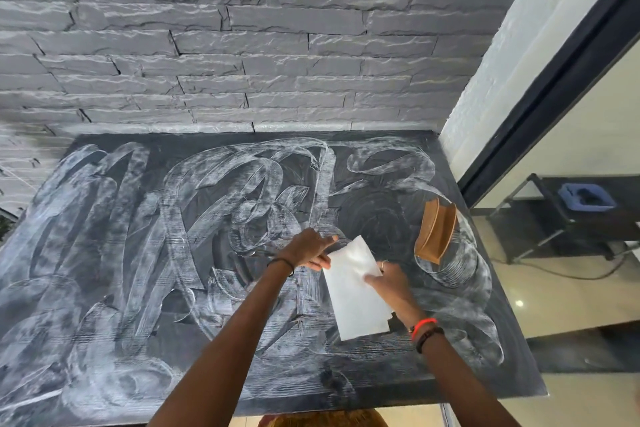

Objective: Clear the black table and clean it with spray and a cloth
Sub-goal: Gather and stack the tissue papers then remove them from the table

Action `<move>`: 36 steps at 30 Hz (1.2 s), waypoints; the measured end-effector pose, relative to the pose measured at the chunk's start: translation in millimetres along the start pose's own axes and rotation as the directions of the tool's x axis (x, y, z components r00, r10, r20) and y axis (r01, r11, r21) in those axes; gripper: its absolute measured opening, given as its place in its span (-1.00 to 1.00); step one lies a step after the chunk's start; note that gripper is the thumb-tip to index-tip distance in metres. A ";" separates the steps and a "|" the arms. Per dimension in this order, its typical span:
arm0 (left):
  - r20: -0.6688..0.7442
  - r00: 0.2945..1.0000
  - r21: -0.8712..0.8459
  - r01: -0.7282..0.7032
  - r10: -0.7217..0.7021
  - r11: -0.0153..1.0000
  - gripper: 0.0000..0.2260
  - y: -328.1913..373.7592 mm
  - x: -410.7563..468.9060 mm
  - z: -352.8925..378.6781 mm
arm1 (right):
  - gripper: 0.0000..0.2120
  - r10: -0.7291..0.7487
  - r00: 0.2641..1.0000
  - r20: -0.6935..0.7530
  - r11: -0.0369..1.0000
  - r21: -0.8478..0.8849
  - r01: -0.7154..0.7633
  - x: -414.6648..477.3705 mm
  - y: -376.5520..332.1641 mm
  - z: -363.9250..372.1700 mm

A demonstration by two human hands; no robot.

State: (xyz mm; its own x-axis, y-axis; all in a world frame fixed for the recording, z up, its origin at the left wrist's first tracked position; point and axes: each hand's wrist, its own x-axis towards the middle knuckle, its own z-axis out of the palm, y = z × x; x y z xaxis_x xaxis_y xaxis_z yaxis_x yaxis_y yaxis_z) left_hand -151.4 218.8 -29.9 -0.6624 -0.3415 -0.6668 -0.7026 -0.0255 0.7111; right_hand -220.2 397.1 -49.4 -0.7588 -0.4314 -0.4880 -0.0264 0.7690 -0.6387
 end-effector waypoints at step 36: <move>0.127 0.968 -0.458 -0.138 0.218 0.878 -0.49 14.0 -0.6 65.7 | -0.45 -0.257 0.928 0.271 0.698 0.716 -0.016 14.5 41.6 -66.7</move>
State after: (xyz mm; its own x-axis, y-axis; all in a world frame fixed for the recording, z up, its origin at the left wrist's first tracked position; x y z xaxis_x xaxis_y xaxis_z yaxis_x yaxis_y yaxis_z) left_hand -177.9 280.4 -34.2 -0.8271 -0.2169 -0.5186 -0.4067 -0.4059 0.8184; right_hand -275.7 454.4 -43.4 -0.5207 -0.7256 -0.4498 0.4596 0.2057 -0.8640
